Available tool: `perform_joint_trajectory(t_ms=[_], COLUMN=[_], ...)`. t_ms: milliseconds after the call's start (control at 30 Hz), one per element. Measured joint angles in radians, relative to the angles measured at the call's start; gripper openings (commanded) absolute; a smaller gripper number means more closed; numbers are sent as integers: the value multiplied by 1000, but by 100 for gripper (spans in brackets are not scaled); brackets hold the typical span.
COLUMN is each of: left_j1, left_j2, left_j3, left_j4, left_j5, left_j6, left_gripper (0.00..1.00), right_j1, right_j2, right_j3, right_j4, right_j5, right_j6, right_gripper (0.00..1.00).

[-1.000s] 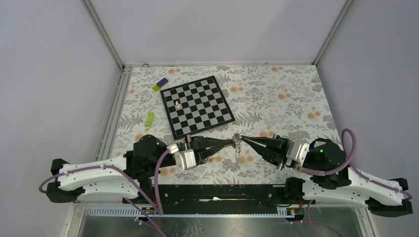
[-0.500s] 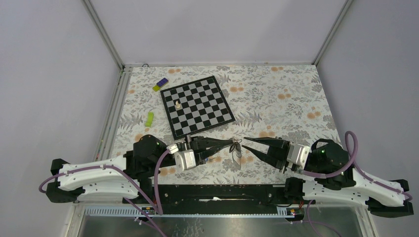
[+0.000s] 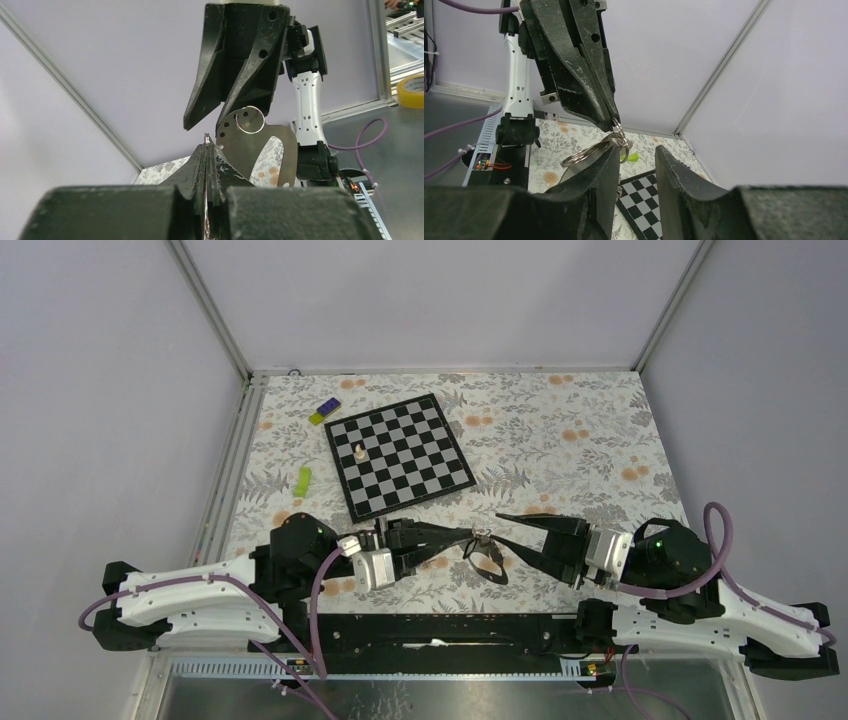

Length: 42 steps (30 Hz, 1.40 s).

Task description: Remove the keys from the keyring

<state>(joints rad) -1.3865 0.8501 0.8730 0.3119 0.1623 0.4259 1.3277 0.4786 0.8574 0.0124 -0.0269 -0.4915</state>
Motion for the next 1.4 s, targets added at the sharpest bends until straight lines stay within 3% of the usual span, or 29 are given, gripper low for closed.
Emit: perform_joint_trajectory(t_ms=[233,433,700,1233,1400], left_j1=[0,0,0,0,0], left_j2=[-7,-11,-11,-11,-11], left_j3=[0,0,0,0,0], left_j4=[-17,-27,-27,-27,-27], left_j5=[37,44,44,44,44], left_j6=[11,14,15,16,16], left_gripper=[0,0,0,0,0], right_j1=[0,0,0,0,0], right_j2=[26,31,37,50,50], right_j3=[0,0,9,10,10], right_j4=[-1,-3,-24,-56,-56], right_j5=[-2,-22,-47,-47,-47], right_j6=[8,30,55,67,67], right_gripper=[43,35,34,20,9])
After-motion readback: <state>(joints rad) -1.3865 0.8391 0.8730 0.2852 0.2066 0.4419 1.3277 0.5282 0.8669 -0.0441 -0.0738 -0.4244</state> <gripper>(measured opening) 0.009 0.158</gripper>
